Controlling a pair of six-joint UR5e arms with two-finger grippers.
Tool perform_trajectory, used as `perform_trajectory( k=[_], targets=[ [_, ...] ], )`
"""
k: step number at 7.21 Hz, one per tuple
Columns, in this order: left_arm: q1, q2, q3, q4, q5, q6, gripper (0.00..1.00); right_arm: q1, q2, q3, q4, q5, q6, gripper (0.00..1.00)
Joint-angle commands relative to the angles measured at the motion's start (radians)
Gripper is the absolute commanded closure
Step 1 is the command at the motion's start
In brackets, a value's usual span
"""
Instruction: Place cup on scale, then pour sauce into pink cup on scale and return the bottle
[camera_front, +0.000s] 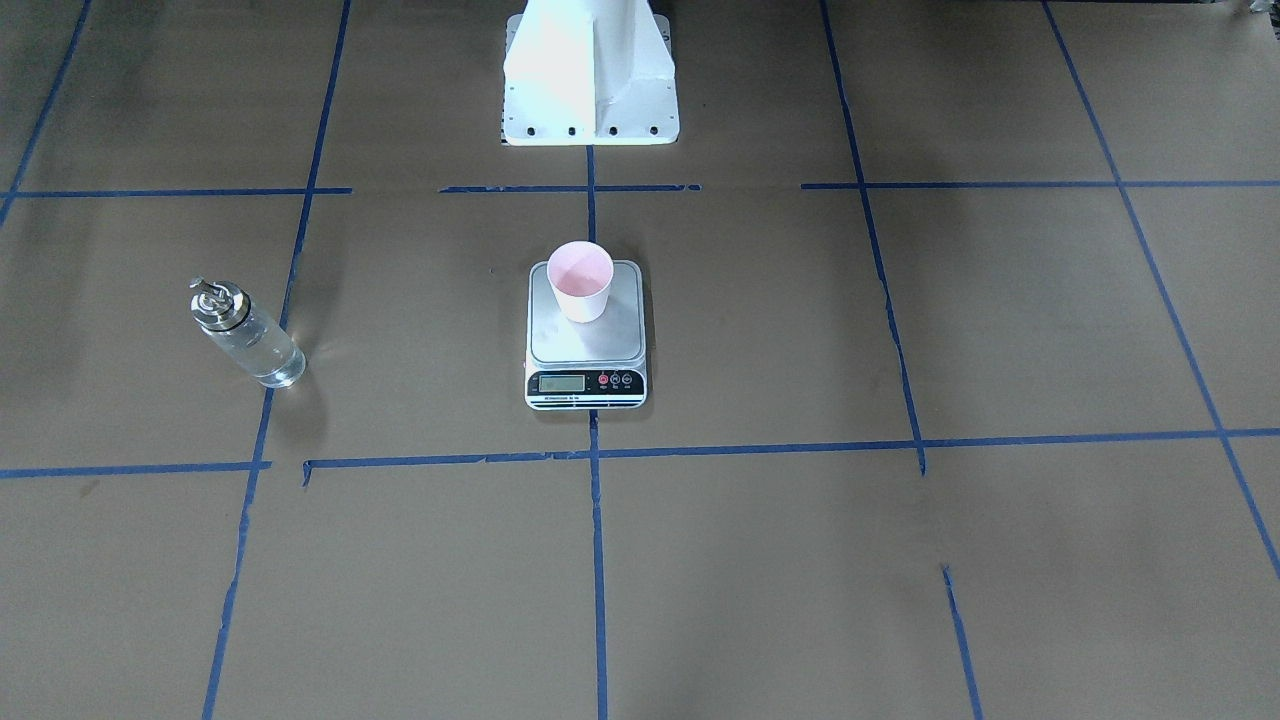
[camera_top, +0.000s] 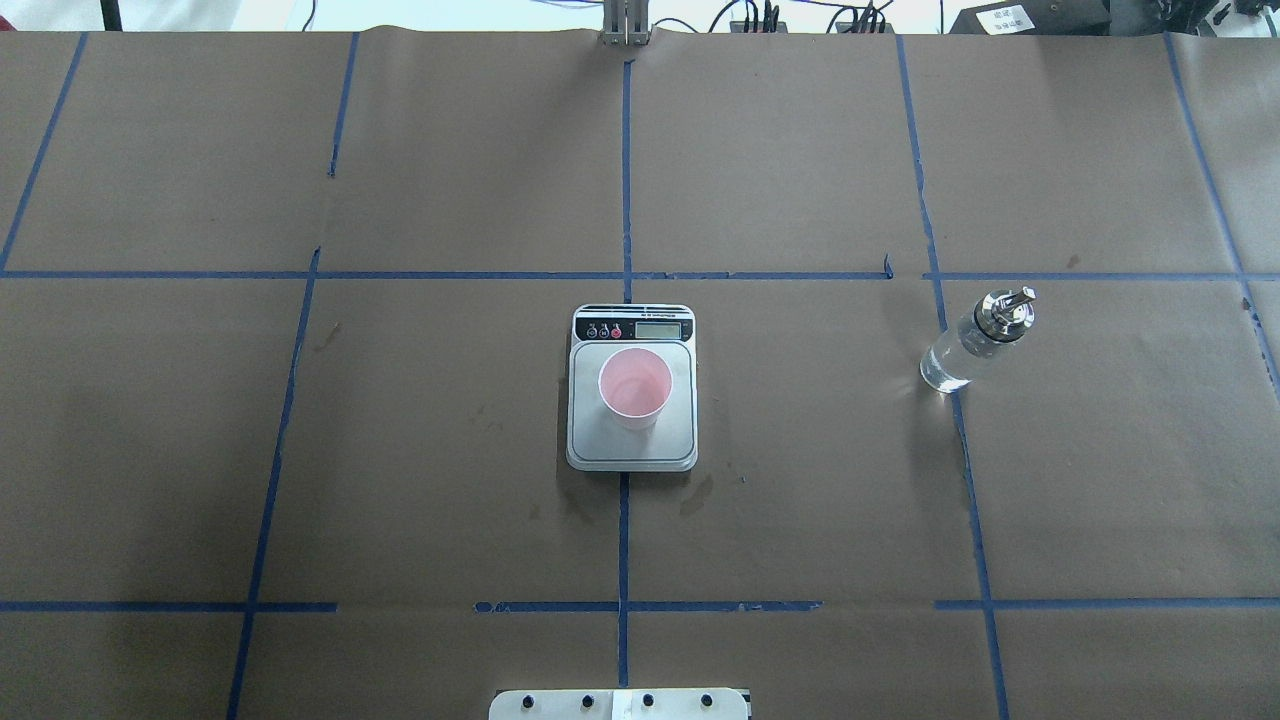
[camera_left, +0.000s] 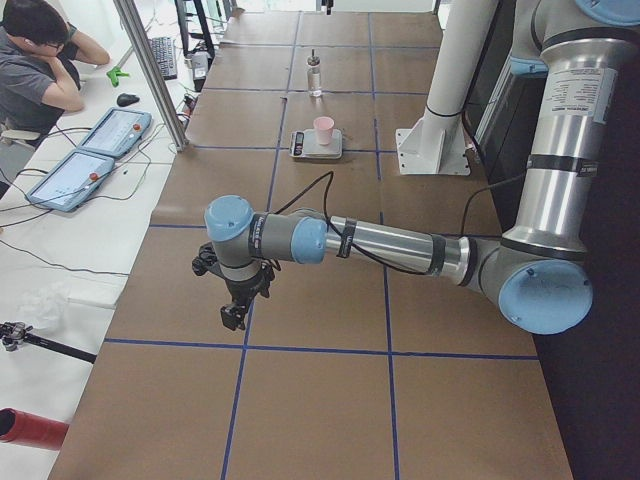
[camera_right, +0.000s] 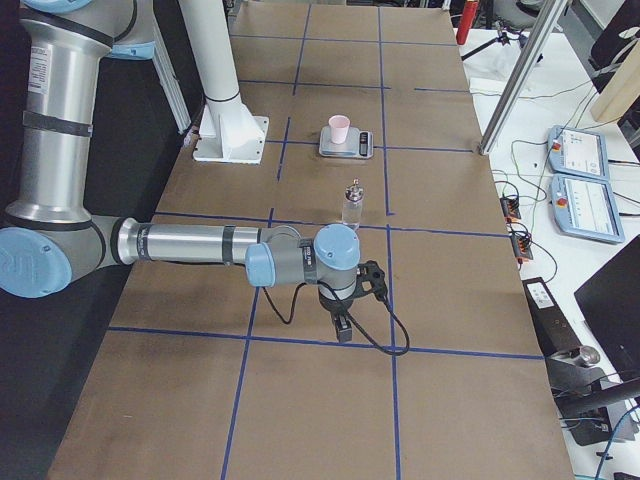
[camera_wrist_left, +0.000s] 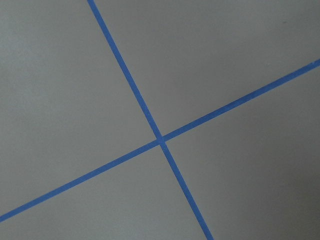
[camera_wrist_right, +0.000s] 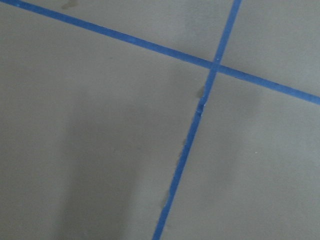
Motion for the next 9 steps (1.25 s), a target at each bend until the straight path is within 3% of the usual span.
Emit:
perform_trajectory(
  k=[1, 3, 5, 7, 9],
  targets=[
    [-0.001, 0.038, 0.003, -0.004, -0.001, 0.003, 0.00, 0.001, 0.013, -0.015, 0.005, -0.045, 0.017, 0.00],
    [-0.034, 0.039, 0.038, -0.002, -0.001, 0.058, 0.00, 0.001, 0.013, -0.016, -0.001, 0.005, 0.027, 0.00],
    [-0.060, 0.058, 0.053, -0.002, -0.002, 0.103, 0.00, 0.039, 0.015, -0.007, -0.010, 0.117, 0.053, 0.00],
    [-0.059, 0.065, 0.057, -0.004, -0.002, 0.101, 0.00, 0.056, 0.024, -0.006, -0.013, 0.133, 0.099, 0.00],
    [-0.059, 0.065, 0.055, -0.004, -0.002, 0.101, 0.00, 0.091, 0.100, 0.003, -0.175, 0.131, 0.099, 0.00]
  ],
)
